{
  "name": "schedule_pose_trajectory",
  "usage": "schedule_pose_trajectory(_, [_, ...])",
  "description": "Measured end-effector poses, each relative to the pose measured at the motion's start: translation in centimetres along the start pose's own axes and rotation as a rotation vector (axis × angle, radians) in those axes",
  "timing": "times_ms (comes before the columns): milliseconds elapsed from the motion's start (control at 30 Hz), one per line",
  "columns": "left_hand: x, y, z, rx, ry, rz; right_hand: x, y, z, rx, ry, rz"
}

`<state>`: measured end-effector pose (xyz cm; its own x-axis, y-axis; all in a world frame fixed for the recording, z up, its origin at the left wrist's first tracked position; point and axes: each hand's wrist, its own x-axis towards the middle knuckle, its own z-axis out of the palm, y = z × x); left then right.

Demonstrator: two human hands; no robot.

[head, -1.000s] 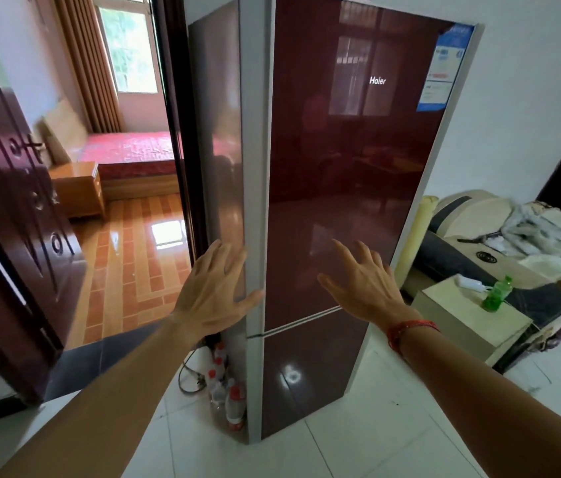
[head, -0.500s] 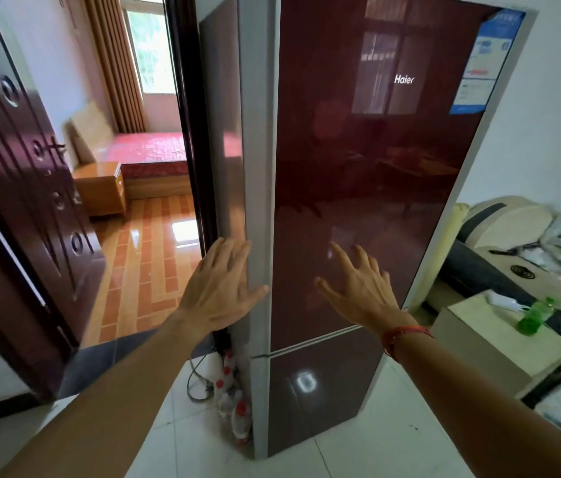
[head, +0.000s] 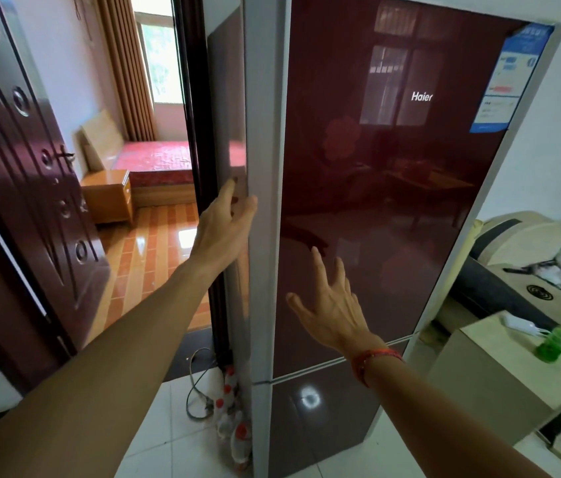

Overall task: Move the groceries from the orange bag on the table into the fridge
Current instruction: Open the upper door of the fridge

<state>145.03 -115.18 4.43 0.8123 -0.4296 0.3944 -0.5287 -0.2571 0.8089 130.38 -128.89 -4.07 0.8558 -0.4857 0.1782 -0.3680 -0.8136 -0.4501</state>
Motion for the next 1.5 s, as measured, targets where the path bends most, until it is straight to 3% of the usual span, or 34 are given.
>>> schedule_pose_trajectory(133, [1.3, 1.6, -0.2, -0.076, 0.044, 0.026, 0.9, -1.2, 1.4, 0.070, -0.011, -0.006])
schedule_pose_trajectory(367, [1.9, 1.3, 0.2, -0.010, 0.123, 0.114, 2.2, -1.9, 3.2, 0.134, -0.054, -0.054])
schedule_pose_trajectory(800, [0.9, 2.4, 0.4, 0.015, 0.165, 0.079, 2.1, -1.9, 2.6, 0.078, -0.096, -0.051])
schedule_pose_trajectory(1100, [-3.1, 3.0, 0.7, -0.012, 0.157, 0.183, -1.7, -0.8, 2.3, 0.083, -0.013, -0.059])
schedule_pose_trajectory(1500, [-10.0, 4.7, 2.1, -0.209, 0.089, 0.329, -7.2, -0.7, -1.1, 0.146, 0.149, 0.095])
